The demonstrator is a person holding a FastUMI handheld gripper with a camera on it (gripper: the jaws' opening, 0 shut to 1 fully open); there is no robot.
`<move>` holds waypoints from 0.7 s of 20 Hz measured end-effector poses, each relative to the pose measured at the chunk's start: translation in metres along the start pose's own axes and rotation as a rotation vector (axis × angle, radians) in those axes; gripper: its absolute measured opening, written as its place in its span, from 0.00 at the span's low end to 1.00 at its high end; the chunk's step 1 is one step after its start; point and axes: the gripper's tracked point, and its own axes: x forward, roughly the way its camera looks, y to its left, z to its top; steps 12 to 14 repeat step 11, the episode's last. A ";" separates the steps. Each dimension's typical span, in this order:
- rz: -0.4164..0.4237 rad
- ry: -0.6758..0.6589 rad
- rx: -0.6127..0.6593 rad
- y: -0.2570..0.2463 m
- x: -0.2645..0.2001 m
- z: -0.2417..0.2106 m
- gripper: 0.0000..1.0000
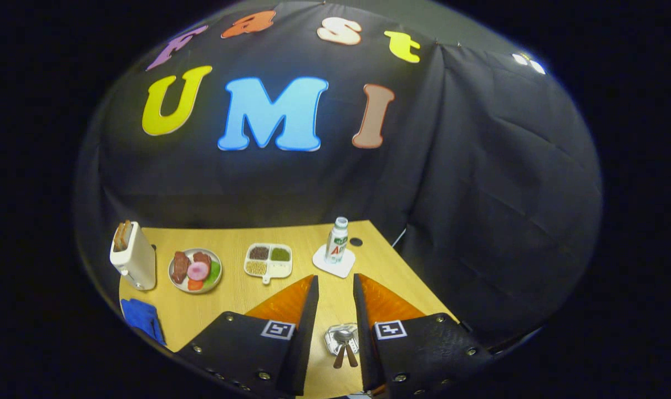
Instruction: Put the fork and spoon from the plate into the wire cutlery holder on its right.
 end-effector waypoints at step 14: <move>0.072 -0.269 0.025 0.036 -0.057 0.074 0.38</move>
